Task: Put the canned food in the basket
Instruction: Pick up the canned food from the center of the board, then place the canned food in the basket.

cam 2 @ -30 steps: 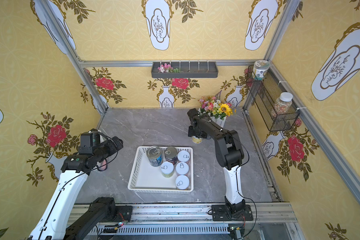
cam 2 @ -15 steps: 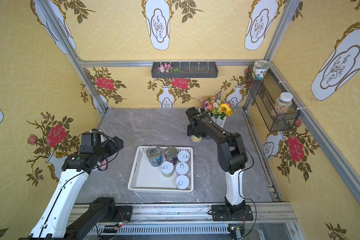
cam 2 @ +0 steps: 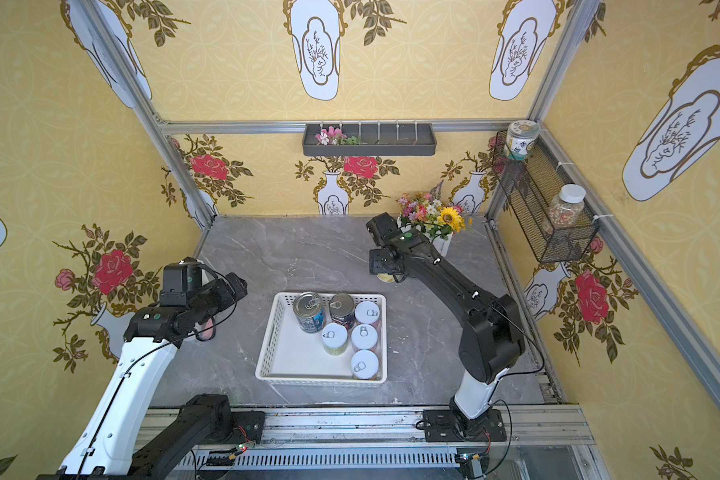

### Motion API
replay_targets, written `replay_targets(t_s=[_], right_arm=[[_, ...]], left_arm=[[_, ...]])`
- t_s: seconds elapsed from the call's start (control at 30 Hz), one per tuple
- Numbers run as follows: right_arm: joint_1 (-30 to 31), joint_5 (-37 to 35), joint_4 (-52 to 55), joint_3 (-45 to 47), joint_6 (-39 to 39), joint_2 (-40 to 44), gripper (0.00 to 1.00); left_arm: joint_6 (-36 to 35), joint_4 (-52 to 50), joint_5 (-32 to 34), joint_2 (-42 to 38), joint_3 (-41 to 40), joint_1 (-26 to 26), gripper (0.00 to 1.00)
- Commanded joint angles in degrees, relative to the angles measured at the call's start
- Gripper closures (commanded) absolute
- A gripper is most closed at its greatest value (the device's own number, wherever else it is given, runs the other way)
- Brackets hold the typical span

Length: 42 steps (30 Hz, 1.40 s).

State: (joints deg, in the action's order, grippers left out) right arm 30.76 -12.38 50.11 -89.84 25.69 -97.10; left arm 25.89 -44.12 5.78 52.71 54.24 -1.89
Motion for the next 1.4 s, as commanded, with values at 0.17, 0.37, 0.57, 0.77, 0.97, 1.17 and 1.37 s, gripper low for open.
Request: replay_targets(t_s=[0.17, 0.37, 0.57, 0.77, 0.97, 1.17, 1.37], right_arm=[[7.2, -4.4, 1.8, -0.2, 2.1, 7.0, 0.32], [16.1, -7.3, 2.7, -1.1, 4.1, 10.3, 0.33], [27.2, -10.9, 2.5, -1.7, 6.6, 9.9, 0.33], [38.4, -15.8, 2.1, -1.1, 8.8, 7.7, 0.33], [46.7, -18.1, 1.0, 3.3, 11.4, 6.9, 0.33], [49.4, -16.4, -1.1, 10.2, 13.2, 8.1, 0.33], [49.7, -14.4, -2.4, 15.8, 13.8, 8.8, 0.33]], left_arm=[[-0.5, 1.0, -0.7, 0.3, -0.3, 0.0, 0.0], [-0.3, 0.9, -0.3, -0.1, -0.3, 0.0, 0.0], [-0.2, 0.9, 0.0, -0.9, -0.4, 0.0, 0.0], [-0.2, 0.9, 0.0, -0.8, -0.3, 0.0, 0.0], [-0.2, 0.9, 0.0, -1.1, -0.4, -0.2, 0.0], [-0.2, 0.8, 0.1, -1.0, -0.4, -0.4, 0.0], [-0.1, 0.8, 0.4, -1.1, -0.3, -1.2, 0.0]])
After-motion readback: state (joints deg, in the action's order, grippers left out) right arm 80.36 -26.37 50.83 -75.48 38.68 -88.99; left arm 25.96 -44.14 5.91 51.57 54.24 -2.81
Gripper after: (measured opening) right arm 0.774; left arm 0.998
